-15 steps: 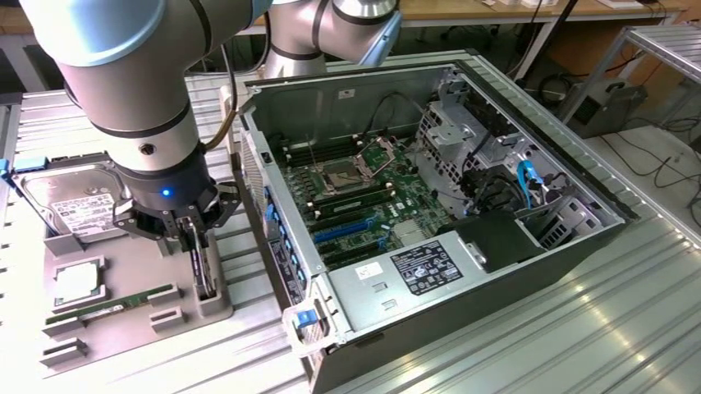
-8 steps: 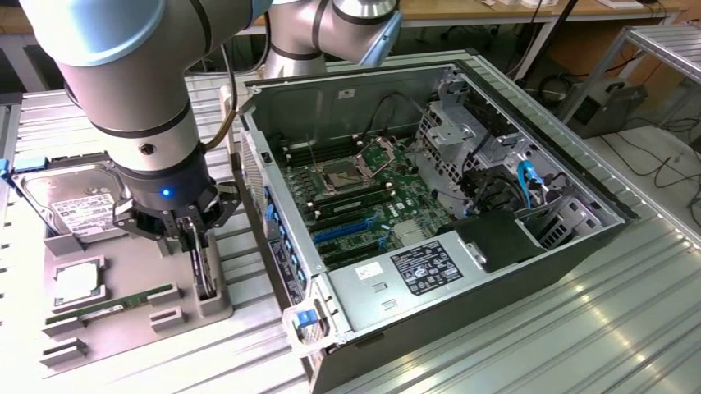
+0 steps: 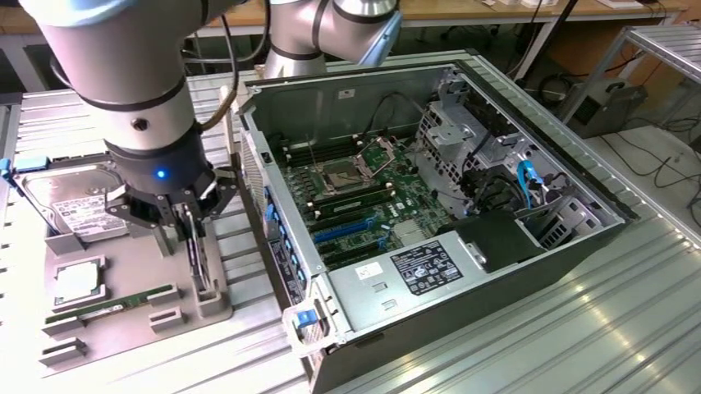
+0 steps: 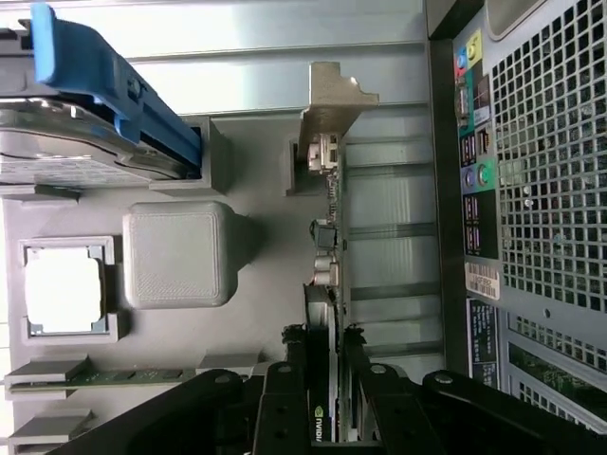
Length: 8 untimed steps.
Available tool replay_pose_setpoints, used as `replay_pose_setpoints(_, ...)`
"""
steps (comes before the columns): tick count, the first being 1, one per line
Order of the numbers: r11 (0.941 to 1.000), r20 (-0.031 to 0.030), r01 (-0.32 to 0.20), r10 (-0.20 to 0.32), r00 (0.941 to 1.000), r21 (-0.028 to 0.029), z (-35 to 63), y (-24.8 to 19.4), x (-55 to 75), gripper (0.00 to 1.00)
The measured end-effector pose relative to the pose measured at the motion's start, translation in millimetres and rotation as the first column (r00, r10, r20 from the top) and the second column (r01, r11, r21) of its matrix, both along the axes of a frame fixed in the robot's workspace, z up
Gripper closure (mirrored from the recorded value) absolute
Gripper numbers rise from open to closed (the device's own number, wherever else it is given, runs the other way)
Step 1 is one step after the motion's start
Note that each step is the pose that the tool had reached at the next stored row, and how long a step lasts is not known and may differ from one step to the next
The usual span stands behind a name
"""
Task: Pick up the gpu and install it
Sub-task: 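Pick up the gpu and move the gpu toward the slot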
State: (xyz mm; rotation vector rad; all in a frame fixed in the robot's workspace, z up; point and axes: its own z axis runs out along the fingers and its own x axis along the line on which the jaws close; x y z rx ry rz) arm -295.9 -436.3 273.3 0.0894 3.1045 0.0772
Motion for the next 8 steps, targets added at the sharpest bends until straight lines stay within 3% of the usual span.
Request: replay_pose_setpoints(8,0.9998,-0.0022,-0.022,0.022,0.9998,0.0013,41.9,-1.2,0.8,0.74)
